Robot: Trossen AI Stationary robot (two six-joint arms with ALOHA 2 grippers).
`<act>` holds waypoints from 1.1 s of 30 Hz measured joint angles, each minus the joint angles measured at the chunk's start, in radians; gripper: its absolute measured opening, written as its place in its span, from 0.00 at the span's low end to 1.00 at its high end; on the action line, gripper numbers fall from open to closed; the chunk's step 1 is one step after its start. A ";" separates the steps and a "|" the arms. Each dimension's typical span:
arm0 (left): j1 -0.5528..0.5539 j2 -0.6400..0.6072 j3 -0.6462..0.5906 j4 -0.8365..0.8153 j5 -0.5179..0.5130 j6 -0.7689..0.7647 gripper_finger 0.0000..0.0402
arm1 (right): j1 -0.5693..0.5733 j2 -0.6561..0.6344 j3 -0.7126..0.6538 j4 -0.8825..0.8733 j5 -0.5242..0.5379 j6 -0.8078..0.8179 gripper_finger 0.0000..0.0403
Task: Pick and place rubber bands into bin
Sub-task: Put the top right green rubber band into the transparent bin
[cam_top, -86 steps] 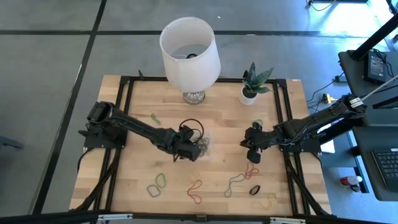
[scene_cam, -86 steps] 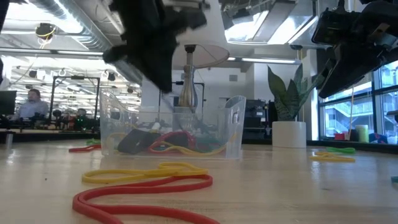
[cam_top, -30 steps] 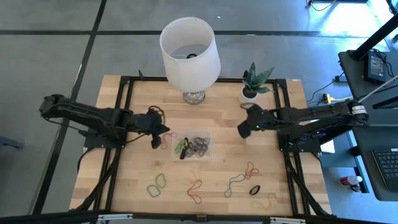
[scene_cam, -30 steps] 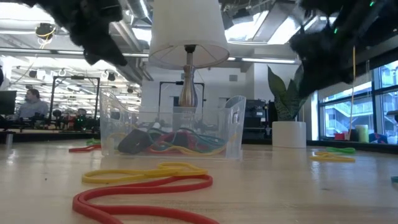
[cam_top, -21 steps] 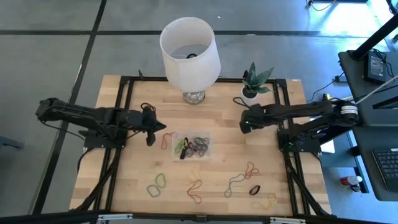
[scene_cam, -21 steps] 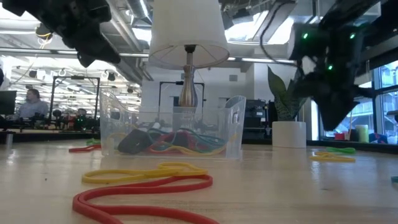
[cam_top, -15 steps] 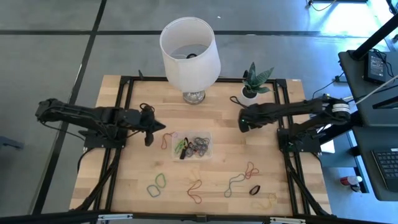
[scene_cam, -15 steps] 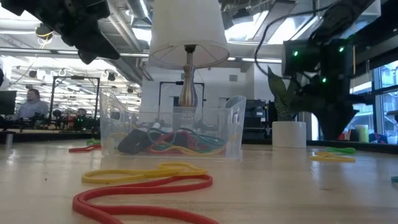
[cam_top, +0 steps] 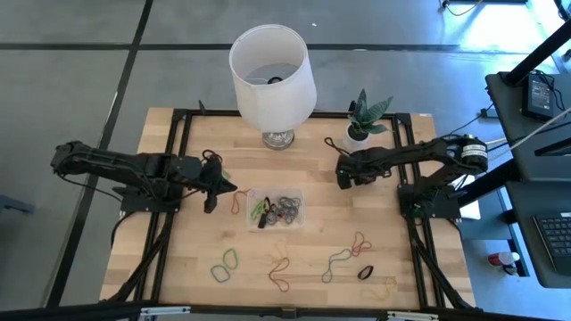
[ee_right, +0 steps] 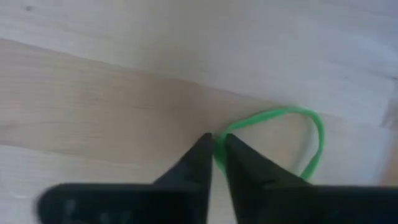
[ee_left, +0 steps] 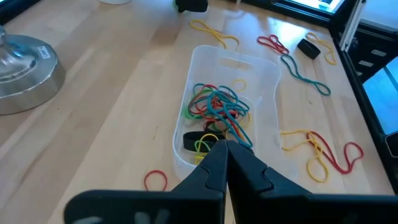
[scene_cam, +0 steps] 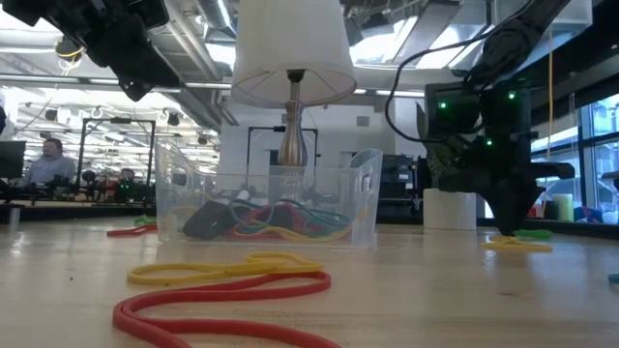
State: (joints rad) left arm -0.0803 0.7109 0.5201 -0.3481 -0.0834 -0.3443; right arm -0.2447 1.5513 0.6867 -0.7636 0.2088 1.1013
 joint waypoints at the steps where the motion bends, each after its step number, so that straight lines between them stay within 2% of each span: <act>1: 0.000 0.000 0.000 0.000 0.000 0.000 0.00 | 0.013 -0.005 -0.002 0.000 0.004 0.017 0.04; 5: 0.000 0.000 0.000 0.000 0.000 0.000 0.00 | 0.081 -0.041 0.011 -0.037 -0.002 0.120 0.02; 8: 0.000 0.000 0.000 0.000 -0.002 0.000 0.00 | 0.162 -0.062 0.085 -0.096 -0.004 0.201 0.01; 11: 0.000 0.000 0.000 0.000 -0.001 0.043 0.00 | 0.266 -0.061 0.190 -0.174 0.098 0.256 0.01; 14: 0.000 0.000 0.000 -0.001 -0.001 0.079 0.00 | 0.374 -0.059 0.324 -0.134 0.229 0.277 0.00; 17: 0.000 0.000 0.000 0.000 -0.003 0.080 0.00 | 0.464 -0.046 0.439 -0.047 0.375 0.183 0.00; 19: 0.000 0.000 0.000 -0.001 -0.004 0.079 0.00 | 0.503 -0.026 0.508 0.006 0.422 0.077 0.00; 25: 0.000 0.000 0.000 0.000 -0.041 0.079 0.00 | 0.545 0.134 0.680 0.147 0.424 -0.153 0.00; 28: 0.000 0.000 0.000 0.003 -0.079 0.078 0.00 | 0.546 0.233 0.754 0.174 0.424 -0.208 0.01; 33: 0.000 0.000 0.000 0.008 -0.082 0.088 0.00 | 0.539 0.387 0.847 0.177 0.408 -0.237 0.06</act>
State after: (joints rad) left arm -0.0803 0.7113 0.5201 -0.3401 -0.1653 -0.2561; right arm 0.2945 1.9382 1.5334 -0.5862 0.6166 0.8646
